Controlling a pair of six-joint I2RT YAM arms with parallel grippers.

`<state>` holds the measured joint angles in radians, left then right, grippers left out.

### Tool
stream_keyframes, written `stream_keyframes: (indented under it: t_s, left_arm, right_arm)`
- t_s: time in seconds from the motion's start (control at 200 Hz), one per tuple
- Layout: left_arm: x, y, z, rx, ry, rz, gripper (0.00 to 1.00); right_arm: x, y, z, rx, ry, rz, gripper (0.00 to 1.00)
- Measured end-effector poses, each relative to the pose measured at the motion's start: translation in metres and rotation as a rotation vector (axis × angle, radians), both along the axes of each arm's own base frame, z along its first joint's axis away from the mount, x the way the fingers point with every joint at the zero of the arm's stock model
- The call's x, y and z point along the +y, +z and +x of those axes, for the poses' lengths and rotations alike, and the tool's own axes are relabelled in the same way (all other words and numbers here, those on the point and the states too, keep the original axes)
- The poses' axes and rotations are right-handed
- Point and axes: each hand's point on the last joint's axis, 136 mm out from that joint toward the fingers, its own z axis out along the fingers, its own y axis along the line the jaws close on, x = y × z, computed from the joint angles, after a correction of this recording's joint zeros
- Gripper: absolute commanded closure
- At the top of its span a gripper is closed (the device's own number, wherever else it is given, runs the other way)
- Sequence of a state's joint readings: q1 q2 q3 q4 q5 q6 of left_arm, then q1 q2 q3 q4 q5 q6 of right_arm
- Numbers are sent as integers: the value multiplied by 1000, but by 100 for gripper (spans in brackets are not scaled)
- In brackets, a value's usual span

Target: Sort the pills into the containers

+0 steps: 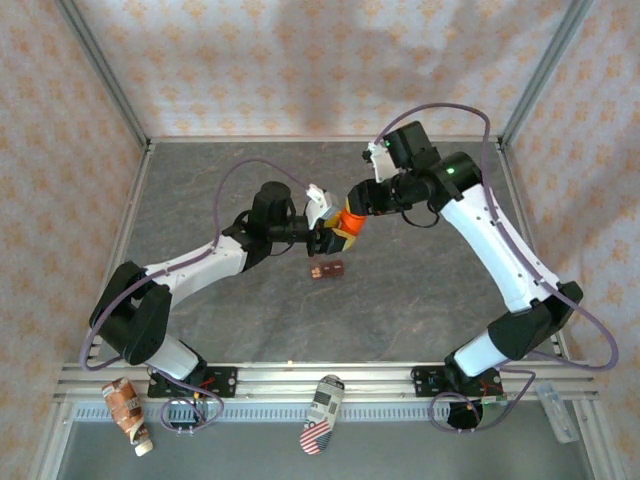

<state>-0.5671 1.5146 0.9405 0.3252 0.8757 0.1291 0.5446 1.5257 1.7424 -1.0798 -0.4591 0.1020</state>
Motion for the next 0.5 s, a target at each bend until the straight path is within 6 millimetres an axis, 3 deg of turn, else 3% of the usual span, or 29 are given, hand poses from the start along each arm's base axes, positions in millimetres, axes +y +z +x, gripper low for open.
stream_keyframes:
  t_s: [0.285, 0.41, 0.5]
  left_arm:
    - [15, -41, 14, -154, 241, 168, 100]
    - [20, -41, 21, -195, 298, 181, 100]
    - [20, -32, 25, -222, 312, 155, 100]
  right_arm:
    - [12, -42, 11, 112, -205, -11, 56]
    - [14, -42, 18, 113, -251, 10, 49]
    - [13, -32, 22, 97, -268, 29, 36]
